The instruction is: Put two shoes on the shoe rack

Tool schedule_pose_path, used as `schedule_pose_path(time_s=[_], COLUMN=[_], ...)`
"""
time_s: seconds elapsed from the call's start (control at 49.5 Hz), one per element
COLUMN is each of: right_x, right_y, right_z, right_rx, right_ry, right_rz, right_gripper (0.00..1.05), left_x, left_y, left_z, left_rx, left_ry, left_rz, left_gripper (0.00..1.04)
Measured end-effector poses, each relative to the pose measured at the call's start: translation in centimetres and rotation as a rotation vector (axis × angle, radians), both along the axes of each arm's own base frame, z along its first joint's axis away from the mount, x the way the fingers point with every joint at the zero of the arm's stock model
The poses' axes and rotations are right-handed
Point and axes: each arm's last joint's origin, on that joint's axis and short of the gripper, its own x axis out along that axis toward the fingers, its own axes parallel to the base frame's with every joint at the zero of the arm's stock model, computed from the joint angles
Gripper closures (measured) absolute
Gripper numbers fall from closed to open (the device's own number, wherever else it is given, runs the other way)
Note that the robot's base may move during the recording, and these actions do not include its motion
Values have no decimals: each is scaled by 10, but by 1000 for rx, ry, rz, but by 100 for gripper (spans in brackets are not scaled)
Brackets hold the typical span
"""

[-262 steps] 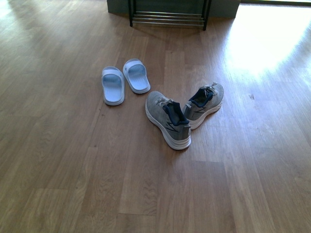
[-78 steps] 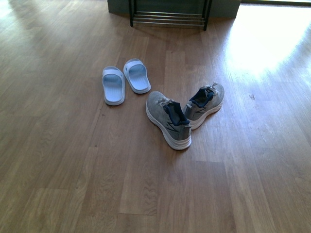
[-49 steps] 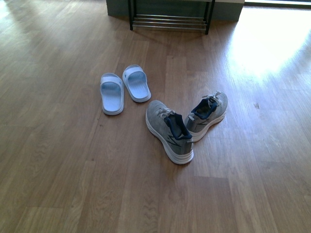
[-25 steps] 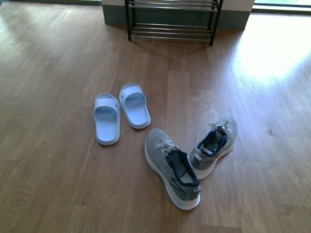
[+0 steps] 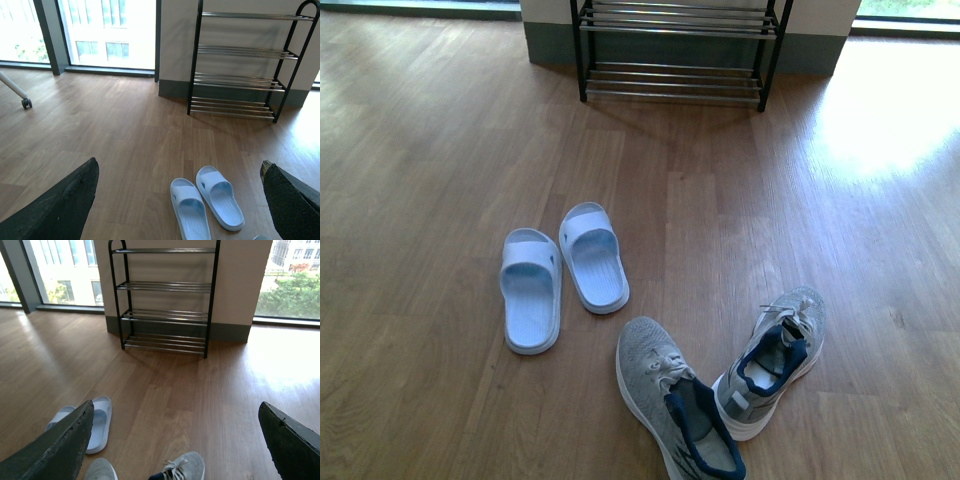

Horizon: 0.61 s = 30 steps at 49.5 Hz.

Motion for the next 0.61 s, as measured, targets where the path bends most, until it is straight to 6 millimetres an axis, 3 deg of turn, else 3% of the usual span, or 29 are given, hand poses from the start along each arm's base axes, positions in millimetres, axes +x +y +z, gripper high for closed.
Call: schedule_pose_path(time_s=[0.607], right_x=[0], right_y=[0], right_z=[0], right_rx=[0], right_ry=[0], right_rz=[0], right_gripper=[9], left_x=[0], left_y=[0], left_z=[0], left_rx=[0], left_ry=[0], left_rz=[0], left_gripper=[9])
